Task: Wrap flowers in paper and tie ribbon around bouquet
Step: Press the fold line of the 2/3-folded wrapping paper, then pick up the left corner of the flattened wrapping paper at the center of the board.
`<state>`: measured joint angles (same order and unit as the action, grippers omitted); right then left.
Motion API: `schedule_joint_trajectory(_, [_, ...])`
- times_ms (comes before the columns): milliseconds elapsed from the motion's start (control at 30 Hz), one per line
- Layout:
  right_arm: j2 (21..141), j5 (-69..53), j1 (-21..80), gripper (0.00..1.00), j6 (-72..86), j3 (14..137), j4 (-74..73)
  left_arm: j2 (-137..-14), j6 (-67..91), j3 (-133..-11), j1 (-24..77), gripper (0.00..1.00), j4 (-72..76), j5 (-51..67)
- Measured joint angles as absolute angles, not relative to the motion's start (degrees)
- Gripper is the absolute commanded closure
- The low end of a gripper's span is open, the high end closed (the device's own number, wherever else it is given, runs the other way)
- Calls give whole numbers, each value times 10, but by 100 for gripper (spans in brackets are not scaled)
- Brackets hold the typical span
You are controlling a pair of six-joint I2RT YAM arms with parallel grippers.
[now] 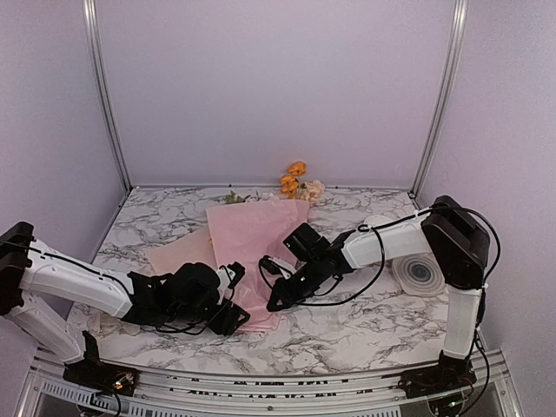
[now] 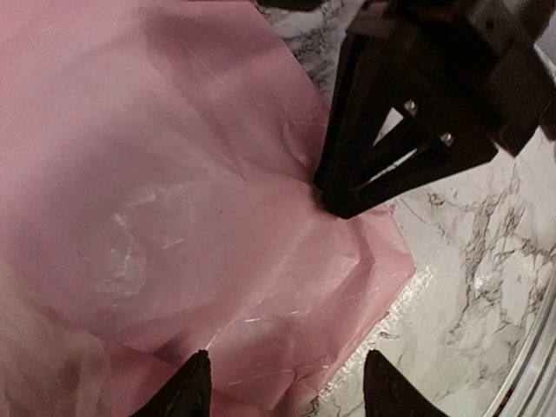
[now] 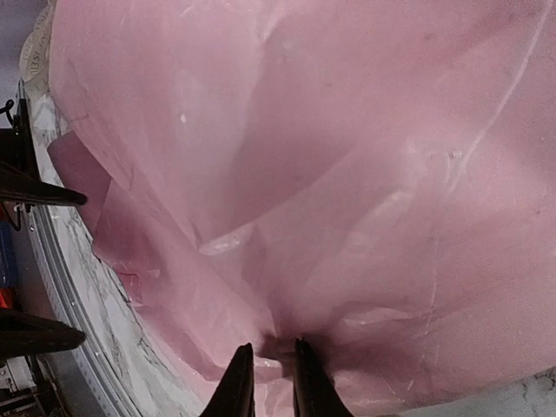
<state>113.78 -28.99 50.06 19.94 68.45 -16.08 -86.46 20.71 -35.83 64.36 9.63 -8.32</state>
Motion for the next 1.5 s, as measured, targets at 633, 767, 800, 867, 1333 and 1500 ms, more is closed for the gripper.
schedule_joint_trajectory(633, [1129, -263, 512, 83, 175, 672, -147, -601, 486, -230, 255, 43, -76, -64])
schedule_joint_trajectory(767, [1128, -262, 512, 83, 171, 672, -147, -651, 470, -248, 194, 52, -55, -38])
schedule_joint_trajectory(800, [1128, -262, 512, 83, 171, 672, -147, -672, 463, -258, 186, 53, -51, -32])
schedule_joint_trajectory(867, [1128, -259, 512, 83, 170, 671, -146, -708, 454, -274, 179, 55, -36, -20])
schedule_joint_trajectory(1333, [1127, -255, 512, 83, 171, 671, -146, -783, 420, -291, 169, 100, 42, 9])
schedule_joint_trajectory(1500, [1127, -255, 512, 84, 172, 671, -146, -744, 405, -281, 169, 100, 52, 9])
